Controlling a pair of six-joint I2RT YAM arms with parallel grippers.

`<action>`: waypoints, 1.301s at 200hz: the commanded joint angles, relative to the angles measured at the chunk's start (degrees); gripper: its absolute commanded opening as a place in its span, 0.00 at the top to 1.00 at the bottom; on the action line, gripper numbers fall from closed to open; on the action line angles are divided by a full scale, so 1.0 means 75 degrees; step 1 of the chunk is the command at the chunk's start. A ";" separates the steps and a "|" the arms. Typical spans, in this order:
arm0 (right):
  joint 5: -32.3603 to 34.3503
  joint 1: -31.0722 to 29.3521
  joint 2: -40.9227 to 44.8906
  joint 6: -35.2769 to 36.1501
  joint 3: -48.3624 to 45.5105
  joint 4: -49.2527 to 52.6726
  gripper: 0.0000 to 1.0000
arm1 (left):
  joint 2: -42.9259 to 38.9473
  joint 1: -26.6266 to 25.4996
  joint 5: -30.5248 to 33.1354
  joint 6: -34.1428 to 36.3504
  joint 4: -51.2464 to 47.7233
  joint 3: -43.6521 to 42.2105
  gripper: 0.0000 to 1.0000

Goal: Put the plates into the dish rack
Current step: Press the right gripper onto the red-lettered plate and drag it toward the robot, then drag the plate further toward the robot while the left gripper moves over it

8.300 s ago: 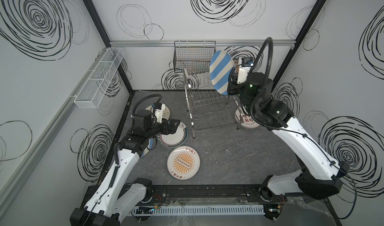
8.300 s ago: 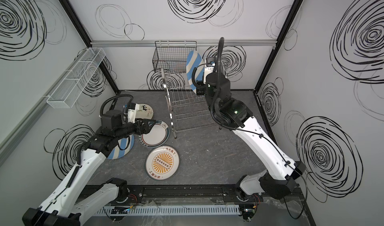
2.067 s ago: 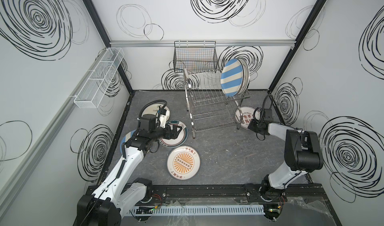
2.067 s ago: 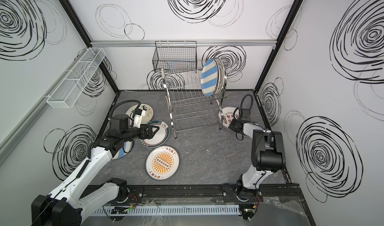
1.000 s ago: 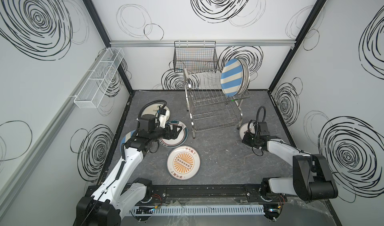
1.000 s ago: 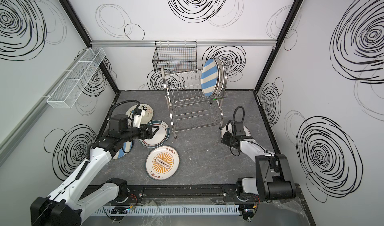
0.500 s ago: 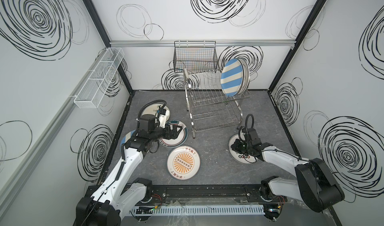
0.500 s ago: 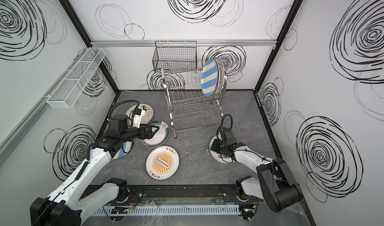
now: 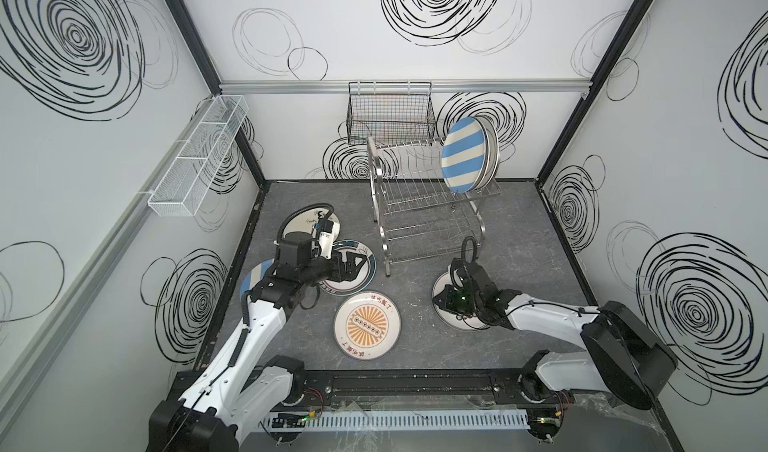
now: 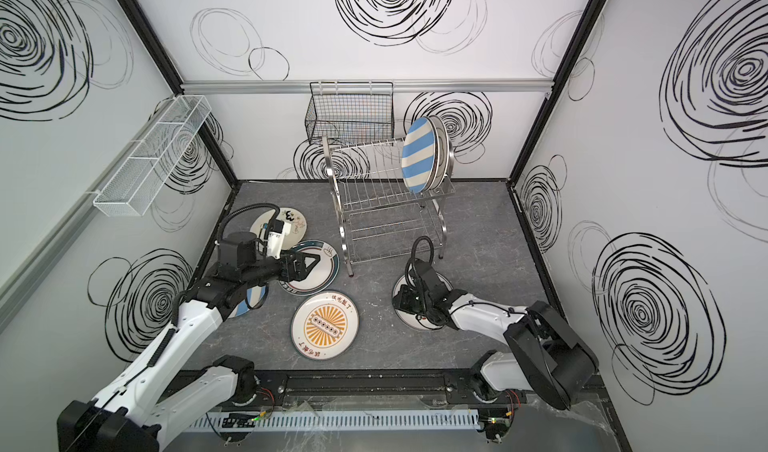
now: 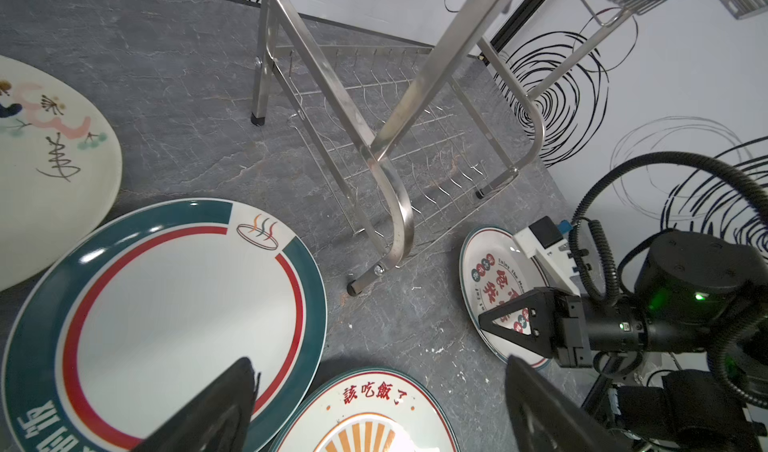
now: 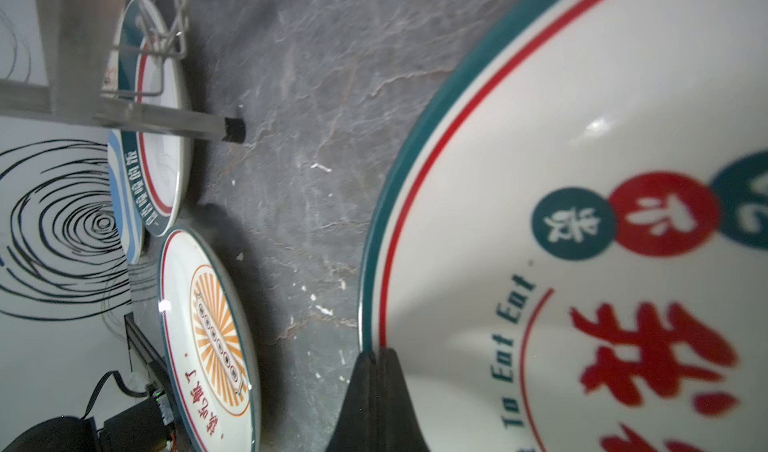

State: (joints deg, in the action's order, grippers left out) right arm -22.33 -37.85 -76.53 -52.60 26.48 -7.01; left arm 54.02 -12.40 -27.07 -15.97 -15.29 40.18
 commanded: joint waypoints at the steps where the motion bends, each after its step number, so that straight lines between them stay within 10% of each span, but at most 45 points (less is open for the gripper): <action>1: 0.0156 -0.0136 0.0170 -0.0025 0.0406 0.0142 1.00 | -0.0250 -0.0442 0.0313 -0.0334 0.0374 -0.0182 0.04; 84: 0.3892 0.1217 0.3084 0.1225 0.0748 0.4871 0.47 | 0.0119 -0.3846 0.2406 -0.1792 0.2599 -0.1418 0.04; 260: 0.2317 0.3013 0.3316 0.1195 -0.1527 0.2689 0.40 | 0.4647 -0.5428 0.2336 -0.1774 0.4344 0.0147 0.04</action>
State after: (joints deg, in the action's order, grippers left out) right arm -3.03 -16.12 -51.81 -43.64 16.34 16.40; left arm 86.59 -53.04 -8.03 -29.21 13.91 38.28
